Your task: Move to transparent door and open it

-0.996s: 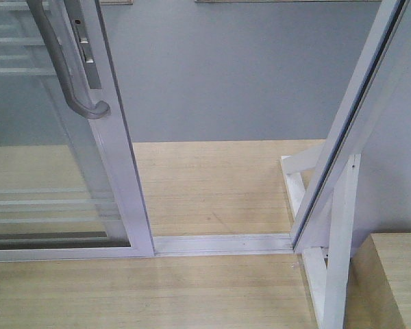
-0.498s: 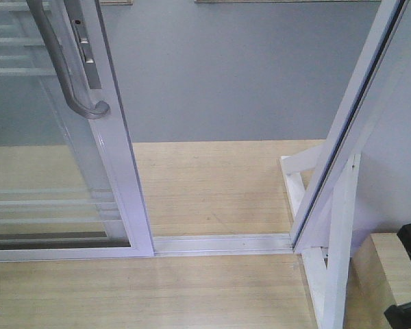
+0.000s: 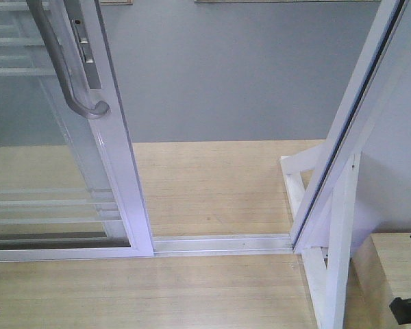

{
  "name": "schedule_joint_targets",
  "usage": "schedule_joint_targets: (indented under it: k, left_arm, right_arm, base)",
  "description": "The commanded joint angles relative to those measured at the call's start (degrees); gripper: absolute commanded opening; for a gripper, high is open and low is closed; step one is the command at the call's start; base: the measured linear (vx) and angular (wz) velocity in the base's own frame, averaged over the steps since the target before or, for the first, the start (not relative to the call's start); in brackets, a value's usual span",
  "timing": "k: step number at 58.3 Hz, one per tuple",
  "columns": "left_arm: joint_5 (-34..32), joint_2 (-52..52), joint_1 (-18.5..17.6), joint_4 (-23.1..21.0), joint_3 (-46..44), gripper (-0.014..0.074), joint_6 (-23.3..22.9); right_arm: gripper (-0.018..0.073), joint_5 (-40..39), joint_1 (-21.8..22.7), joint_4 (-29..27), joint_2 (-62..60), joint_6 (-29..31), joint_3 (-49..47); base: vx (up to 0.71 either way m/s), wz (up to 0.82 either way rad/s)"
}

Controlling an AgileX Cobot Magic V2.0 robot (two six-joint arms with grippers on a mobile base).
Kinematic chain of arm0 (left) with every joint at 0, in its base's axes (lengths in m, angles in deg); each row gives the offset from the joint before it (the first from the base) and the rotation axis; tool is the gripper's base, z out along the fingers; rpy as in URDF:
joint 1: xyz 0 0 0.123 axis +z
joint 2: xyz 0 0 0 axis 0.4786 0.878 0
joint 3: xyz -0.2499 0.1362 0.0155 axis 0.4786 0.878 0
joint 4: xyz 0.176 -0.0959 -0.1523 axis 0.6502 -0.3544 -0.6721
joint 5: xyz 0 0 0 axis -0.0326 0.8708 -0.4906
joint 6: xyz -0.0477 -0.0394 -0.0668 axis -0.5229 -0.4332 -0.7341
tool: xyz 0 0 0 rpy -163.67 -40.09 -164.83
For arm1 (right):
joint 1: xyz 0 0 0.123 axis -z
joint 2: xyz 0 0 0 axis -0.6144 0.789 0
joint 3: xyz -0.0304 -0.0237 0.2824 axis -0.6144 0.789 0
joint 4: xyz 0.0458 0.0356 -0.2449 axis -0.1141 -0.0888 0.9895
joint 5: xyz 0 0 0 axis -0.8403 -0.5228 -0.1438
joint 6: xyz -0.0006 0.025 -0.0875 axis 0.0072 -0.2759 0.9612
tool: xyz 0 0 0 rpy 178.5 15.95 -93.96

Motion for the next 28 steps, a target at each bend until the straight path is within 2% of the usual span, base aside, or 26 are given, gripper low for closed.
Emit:
schedule_joint_targets:
  k: [1,28]
  left_arm:
    - [-4.3,-0.8,-0.24,-0.58,0.58,-0.0007,-0.54]
    - [-4.3,-0.8,-0.24,-0.58,0.58,-0.0007,-0.54]
  right_arm:
    - [-0.0009,-4.37,0.25,-0.15,-0.97,0.44,0.31]
    - [-0.0009,-3.8,0.25,-0.15,-0.97,0.44,0.31]
  base:
    - [0.0,0.0]
    - [0.0,0.0]
